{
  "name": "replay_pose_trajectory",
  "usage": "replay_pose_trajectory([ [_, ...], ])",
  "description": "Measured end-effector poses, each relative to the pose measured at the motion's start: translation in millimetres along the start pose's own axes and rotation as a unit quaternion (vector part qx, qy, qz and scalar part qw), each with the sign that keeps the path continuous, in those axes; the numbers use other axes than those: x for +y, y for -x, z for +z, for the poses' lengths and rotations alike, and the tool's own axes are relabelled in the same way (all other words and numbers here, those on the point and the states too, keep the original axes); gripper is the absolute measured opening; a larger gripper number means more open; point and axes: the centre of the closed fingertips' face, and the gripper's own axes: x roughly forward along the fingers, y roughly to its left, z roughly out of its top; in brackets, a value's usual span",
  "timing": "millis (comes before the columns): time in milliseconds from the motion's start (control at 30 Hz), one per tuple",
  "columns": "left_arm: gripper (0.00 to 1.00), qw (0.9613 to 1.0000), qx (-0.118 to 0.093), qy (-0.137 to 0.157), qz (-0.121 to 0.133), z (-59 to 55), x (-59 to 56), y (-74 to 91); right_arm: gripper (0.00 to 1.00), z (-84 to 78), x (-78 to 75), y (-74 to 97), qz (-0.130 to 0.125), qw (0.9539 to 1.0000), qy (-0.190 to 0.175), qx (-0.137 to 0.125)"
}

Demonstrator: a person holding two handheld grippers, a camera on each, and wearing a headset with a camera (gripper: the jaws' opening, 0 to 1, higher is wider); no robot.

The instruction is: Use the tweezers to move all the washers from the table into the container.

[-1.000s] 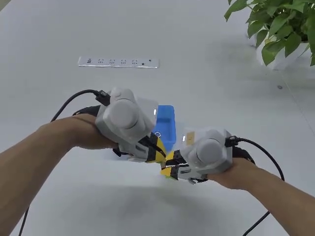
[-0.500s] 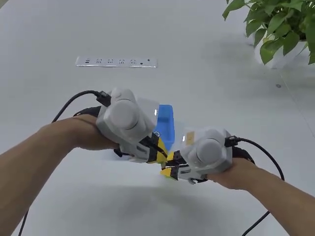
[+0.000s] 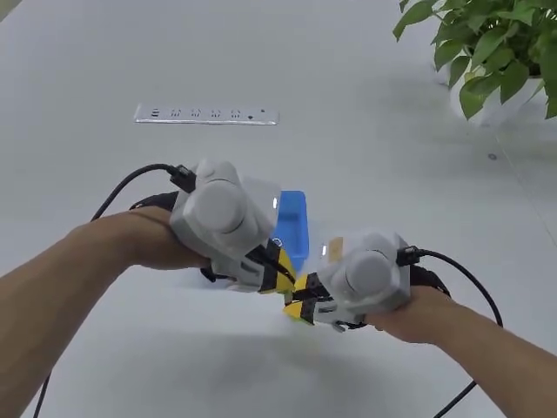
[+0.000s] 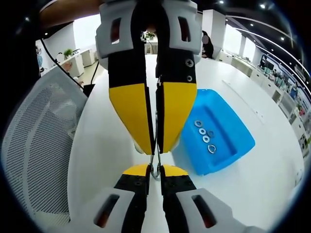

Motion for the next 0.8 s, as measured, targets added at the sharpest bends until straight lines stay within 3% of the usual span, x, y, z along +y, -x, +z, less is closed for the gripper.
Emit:
replay_pose_trajectory([
  [800, 0.06, 0.9997, -0.004, -0.002, 0.023, 13.1, 2.4, 33.6, 0.1, 31.9, -3.4, 16.4, -0.007, 0.9996, 0.025, -0.008],
])
